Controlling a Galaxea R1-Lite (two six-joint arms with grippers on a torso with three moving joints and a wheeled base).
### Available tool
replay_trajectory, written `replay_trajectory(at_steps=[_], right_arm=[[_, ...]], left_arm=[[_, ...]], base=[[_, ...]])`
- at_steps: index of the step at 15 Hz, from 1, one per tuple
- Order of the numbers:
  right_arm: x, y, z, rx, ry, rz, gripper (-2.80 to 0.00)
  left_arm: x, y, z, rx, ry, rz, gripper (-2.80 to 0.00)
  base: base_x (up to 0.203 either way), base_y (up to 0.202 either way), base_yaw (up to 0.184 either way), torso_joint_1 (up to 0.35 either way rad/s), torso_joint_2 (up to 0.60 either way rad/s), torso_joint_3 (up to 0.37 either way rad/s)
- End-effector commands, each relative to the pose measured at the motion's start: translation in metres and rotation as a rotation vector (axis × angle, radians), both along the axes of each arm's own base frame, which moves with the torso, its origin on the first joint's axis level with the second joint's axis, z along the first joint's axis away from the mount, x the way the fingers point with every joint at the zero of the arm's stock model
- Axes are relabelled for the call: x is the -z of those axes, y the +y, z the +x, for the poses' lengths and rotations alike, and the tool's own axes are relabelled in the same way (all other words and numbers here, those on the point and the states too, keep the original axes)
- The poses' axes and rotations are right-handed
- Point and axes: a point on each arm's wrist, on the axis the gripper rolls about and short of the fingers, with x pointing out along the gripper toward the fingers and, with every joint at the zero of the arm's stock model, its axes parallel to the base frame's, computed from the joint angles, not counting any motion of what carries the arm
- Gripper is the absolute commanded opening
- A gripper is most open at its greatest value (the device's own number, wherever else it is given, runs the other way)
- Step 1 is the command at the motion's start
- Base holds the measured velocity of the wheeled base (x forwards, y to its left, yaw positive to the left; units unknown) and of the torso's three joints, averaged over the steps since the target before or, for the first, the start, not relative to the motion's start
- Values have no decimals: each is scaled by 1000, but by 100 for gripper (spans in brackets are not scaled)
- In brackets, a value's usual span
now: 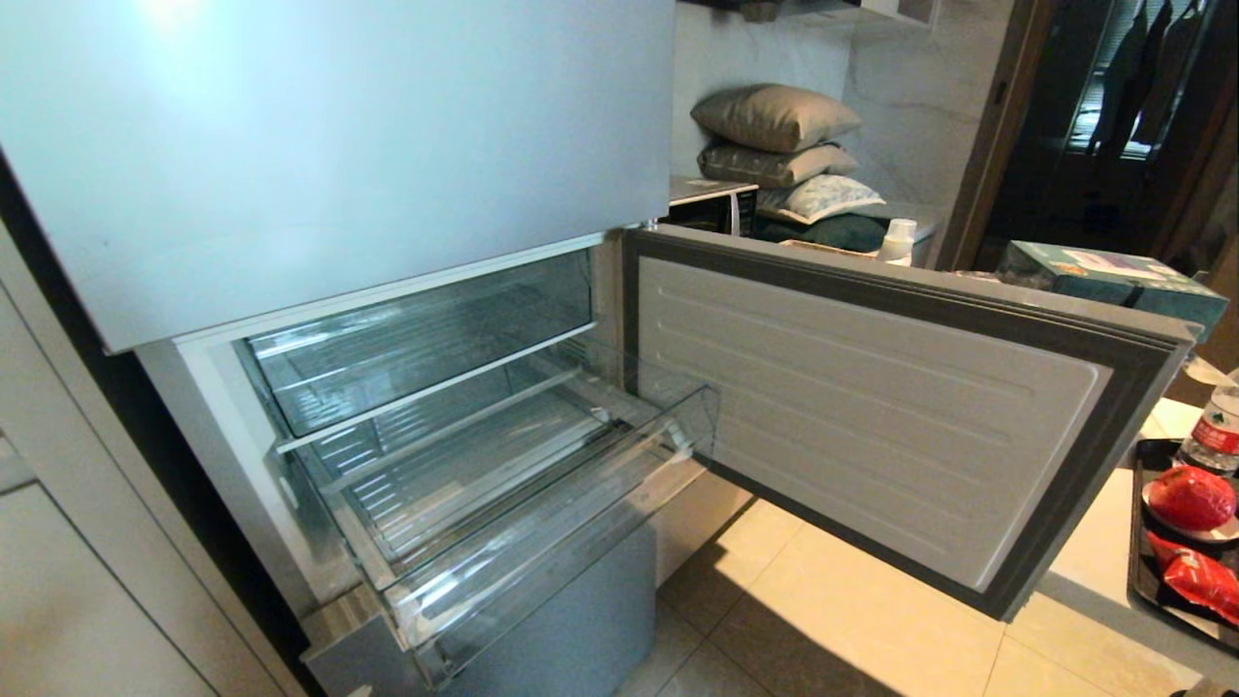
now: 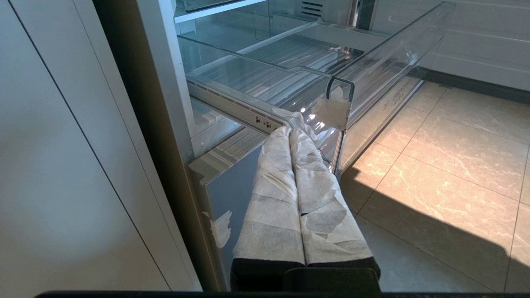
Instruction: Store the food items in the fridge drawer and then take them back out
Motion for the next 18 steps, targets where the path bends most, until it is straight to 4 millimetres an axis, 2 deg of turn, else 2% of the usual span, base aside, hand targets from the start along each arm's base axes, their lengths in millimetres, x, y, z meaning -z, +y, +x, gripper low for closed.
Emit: replay_trajectory(at_steps=[1, 5, 14, 18], right_arm=[[27, -13, 7, -18, 47, 7, 0], [34, -33, 18, -17, 39, -23, 0], [54, -61, 33, -15, 59, -85, 0], [63, -62, 36, -59, 46, -66, 0]], left_arm=[[0, 0, 0, 0, 1, 0, -280], [0, 0, 0, 0, 1, 0, -280], [0, 0, 0, 0, 1, 0, -280], [0, 0, 0, 0, 1, 0, -280]], base=[[0, 0, 0, 0, 0, 0], [0, 0, 0, 0, 0, 0], [0, 0, 0, 0, 0, 0], [0, 0, 0, 0, 0, 0]])
